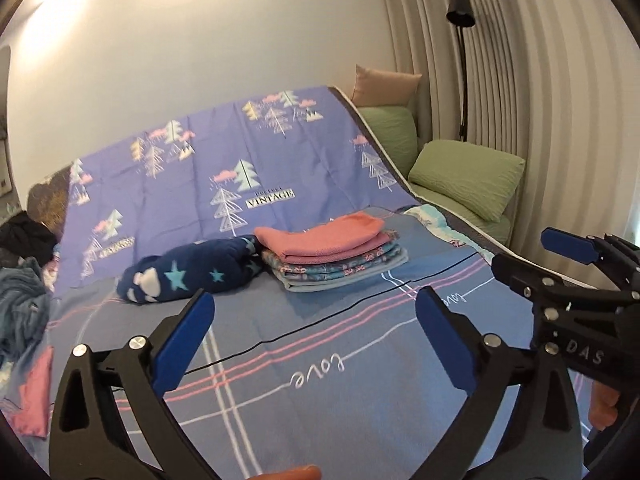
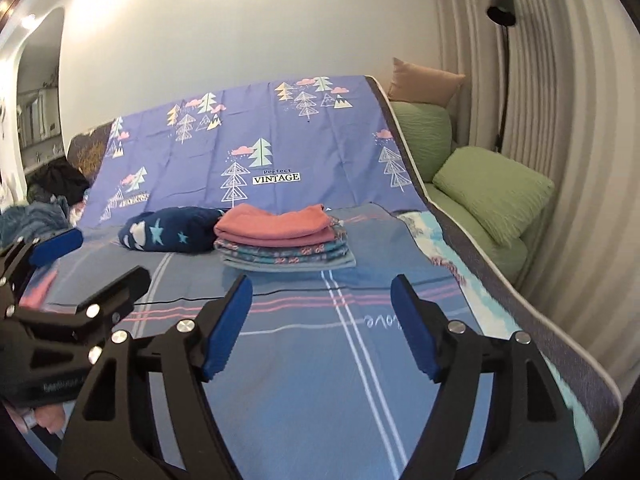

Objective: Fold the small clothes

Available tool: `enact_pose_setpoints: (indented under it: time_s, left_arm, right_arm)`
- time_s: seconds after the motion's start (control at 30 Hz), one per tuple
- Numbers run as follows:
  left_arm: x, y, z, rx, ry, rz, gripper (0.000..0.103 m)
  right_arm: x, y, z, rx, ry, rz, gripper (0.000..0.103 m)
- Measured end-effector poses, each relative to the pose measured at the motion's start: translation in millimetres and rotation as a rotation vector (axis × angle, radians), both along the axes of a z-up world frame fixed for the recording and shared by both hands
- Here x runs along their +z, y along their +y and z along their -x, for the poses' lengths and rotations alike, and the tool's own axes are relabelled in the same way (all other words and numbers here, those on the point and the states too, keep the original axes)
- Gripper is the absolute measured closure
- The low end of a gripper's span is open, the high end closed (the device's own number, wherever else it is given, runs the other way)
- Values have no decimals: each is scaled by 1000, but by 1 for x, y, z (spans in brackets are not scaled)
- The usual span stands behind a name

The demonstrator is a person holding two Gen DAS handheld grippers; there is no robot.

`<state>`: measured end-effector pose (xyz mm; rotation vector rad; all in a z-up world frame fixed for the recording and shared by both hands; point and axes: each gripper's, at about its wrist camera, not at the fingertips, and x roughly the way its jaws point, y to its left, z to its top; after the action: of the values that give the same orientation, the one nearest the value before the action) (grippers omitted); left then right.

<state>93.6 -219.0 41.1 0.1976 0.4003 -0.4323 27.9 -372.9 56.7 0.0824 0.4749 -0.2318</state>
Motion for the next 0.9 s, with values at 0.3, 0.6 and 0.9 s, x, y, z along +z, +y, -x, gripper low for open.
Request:
enact_pose_setpoints:
  time_s: [0.3, 0.6, 0.9]
  left_arm:
    - [24, 38, 59, 50, -44, 48, 2]
    - [32, 56, 98, 58, -57, 52, 2]
    - [35, 65, 116, 78, -58, 63, 2]
  right_arm:
    - [23, 23, 58, -49, -39, 36, 28]
    - [34, 41, 94, -34, -58, 38, 27]
    - [40, 52, 113, -26, -68, 48, 26]
